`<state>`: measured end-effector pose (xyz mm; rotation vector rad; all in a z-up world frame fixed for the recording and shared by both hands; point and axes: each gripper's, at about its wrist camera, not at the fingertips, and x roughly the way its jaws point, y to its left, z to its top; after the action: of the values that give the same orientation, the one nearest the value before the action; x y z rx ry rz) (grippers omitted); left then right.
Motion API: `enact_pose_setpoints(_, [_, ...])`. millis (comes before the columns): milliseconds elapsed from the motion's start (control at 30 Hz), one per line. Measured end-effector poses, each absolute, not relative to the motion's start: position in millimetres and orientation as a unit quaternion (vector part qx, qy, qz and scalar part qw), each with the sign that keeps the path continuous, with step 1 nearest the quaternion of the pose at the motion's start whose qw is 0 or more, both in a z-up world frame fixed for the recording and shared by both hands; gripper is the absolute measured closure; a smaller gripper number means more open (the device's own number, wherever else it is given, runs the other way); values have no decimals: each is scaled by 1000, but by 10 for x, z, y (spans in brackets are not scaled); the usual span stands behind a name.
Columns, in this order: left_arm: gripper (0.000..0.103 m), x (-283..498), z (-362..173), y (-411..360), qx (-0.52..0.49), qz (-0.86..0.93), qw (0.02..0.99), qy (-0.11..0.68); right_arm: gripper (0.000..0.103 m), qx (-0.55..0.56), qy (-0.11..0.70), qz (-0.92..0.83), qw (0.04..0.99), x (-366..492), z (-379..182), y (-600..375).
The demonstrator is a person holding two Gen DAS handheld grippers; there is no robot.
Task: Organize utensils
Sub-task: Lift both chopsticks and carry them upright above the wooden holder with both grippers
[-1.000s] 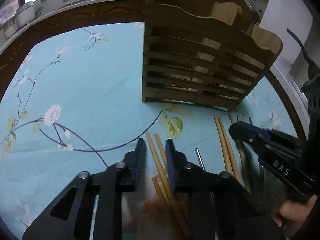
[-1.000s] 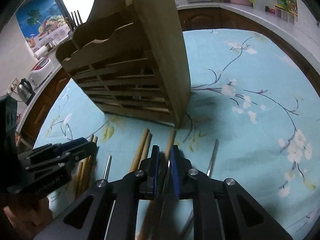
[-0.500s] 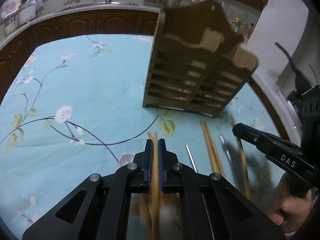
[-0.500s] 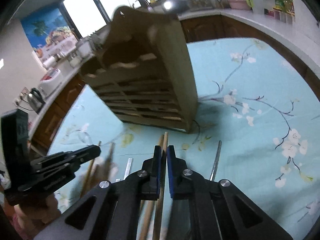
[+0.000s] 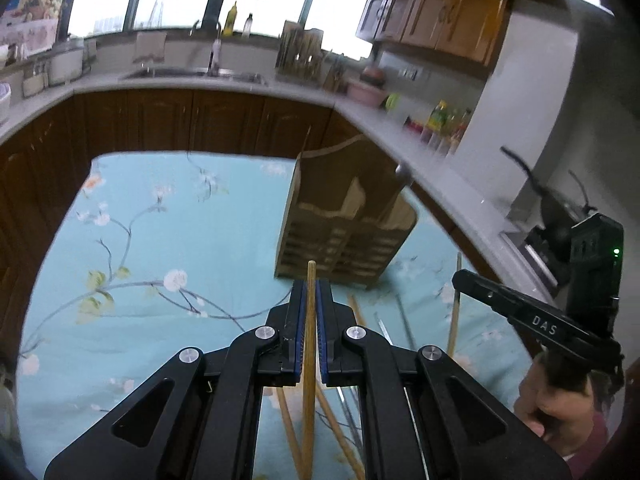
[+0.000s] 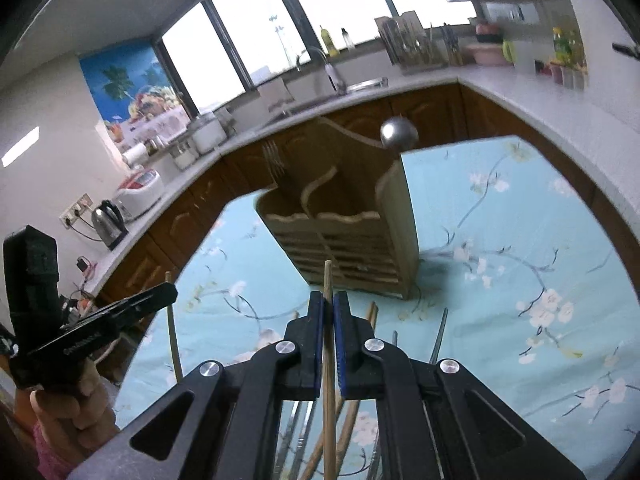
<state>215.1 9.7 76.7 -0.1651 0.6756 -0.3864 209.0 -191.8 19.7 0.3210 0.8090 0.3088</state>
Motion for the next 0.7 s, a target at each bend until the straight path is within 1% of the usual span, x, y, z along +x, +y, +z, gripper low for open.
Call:
enact_pose_setpoints(333, [99, 1880, 1220, 177, -75, -192, 942, 265, 98, 150, 315, 153, 925, 1885, 845, -2017])
enact_pose_setpoints(433, [99, 1890, 1277, 199, -77, -190, 945, 257, 98, 148, 300, 149, 930, 1895, 956, -2060])
enact_pose_setpoints(700, [99, 1997, 1393, 235, -96, -180, 950, 237, 98, 147, 288, 137, 936, 2000, 1032, -2125])
